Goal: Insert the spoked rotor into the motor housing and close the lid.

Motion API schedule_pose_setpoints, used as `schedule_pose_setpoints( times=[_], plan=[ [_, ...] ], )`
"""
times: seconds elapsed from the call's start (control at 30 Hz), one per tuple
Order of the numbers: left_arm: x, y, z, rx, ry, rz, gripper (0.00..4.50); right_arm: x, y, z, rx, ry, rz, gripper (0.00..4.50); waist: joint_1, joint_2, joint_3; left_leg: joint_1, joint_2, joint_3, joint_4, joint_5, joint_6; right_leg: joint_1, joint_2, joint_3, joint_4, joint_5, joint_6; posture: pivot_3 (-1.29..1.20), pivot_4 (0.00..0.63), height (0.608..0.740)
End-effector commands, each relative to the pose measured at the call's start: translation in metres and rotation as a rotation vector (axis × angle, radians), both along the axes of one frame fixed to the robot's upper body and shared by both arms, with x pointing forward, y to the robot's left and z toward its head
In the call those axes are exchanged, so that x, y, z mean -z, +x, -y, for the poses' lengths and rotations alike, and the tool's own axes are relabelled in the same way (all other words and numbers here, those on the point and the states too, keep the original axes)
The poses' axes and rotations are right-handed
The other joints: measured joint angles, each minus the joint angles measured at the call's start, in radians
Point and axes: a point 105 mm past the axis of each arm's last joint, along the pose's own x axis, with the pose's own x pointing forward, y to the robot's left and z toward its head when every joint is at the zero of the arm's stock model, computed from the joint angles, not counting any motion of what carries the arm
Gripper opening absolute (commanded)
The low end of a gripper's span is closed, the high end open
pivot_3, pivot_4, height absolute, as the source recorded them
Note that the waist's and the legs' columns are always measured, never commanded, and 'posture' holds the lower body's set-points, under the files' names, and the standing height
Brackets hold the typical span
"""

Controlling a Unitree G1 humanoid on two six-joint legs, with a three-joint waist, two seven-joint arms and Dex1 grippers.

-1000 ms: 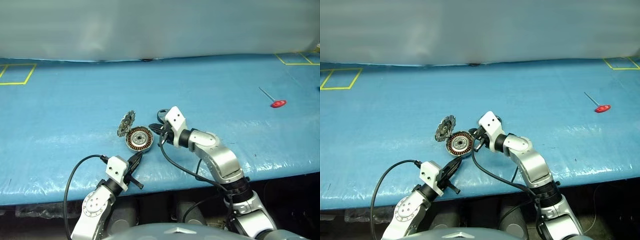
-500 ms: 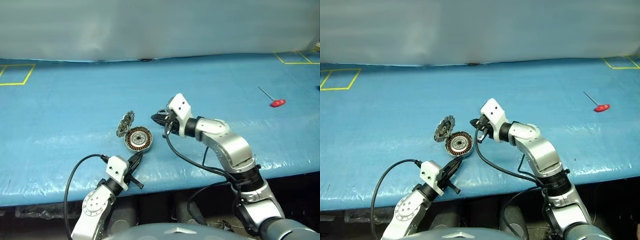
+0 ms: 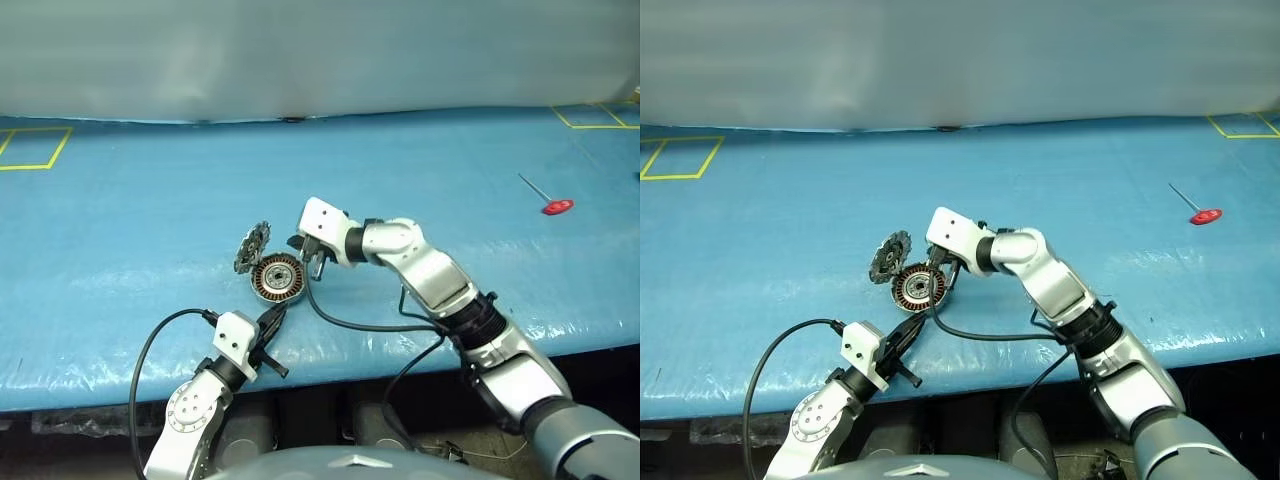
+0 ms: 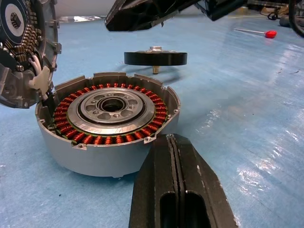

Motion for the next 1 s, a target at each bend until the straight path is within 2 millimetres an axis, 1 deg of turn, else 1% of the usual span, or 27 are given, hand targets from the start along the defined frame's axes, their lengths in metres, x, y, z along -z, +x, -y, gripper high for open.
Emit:
schedule_pose_setpoints(
  times=[0.03,0.17,0.3,0.4,0.67,0.77,0.87,1.0],
  plan=[
    [-0.005,0.002,0.001,0.002,-0.012,0.023,0.00,-0.015,0.010,0.005,-0.096,-0.084,0.056,0.02,0.000,0.000,0.000,0.000,0.000,0.000,0.000,0.000,0.000,0.000,0.000,0.000,0.000,0.000,0.000,0.00,0.150,0.740],
    [-0.005,0.004,0.002,0.000,-0.015,0.029,0.00,-0.022,0.032,0.018,-0.142,-0.207,0.050,0.02,-0.001,0.000,0.000,0.000,0.000,0.000,0.000,0.000,0.000,0.000,0.000,0.000,0.000,0.000,0.000,0.00,0.150,0.740],
    [-0.005,0.003,0.003,-0.011,-0.020,0.033,0.00,-0.031,0.056,0.028,-0.126,-0.288,0.066,0.02,-0.002,0.001,0.001,0.000,0.000,0.001,0.000,0.000,0.000,0.000,0.000,0.000,0.000,0.000,0.000,0.00,0.150,0.740],
    [-0.005,0.002,0.003,-0.025,-0.026,0.033,0.00,-0.033,0.070,0.031,-0.097,-0.331,0.083,0.62,-0.003,0.002,0.001,0.000,0.000,0.001,-0.001,0.000,0.000,0.000,0.000,0.000,0.000,0.000,0.000,0.00,0.150,0.740],
    [-0.003,-0.001,0.003,-0.039,-0.026,0.030,0.00,-0.021,0.084,0.031,-0.087,-0.433,0.145,3.19,-0.002,0.004,0.002,0.000,0.000,0.002,-0.001,0.000,0.000,-0.001,-0.001,0.000,0.000,0.000,-0.001,0.00,0.150,0.740],
    [-0.003,-0.002,0.003,-0.036,-0.022,0.030,0.00,-0.013,0.080,0.025,-0.109,-0.433,0.116,3.19,-0.004,0.004,0.002,0.000,0.000,0.002,-0.001,0.000,0.000,-0.001,-0.001,0.001,0.000,0.000,-0.001,0.00,0.150,0.740],
    [-0.003,-0.002,0.003,-0.029,-0.016,0.030,0.00,-0.006,0.077,0.023,-0.132,-0.463,0.103,3.19,-0.006,0.004,0.003,0.000,0.001,0.002,-0.002,0.000,0.000,-0.001,-0.001,0.001,0.000,0.000,0.000,0.00,0.150,0.740],
    [-0.003,-0.002,0.003,-0.020,-0.008,0.031,0.00,-0.005,0.076,0.023,-0.152,-0.501,0.108,3.19,-0.007,0.005,0.003,0.000,0.000,0.001,-0.002,0.000,0.000,-0.001,-0.001,0.001,0.000,0.000,0.000,0.00,0.150,0.740]
  ],
)
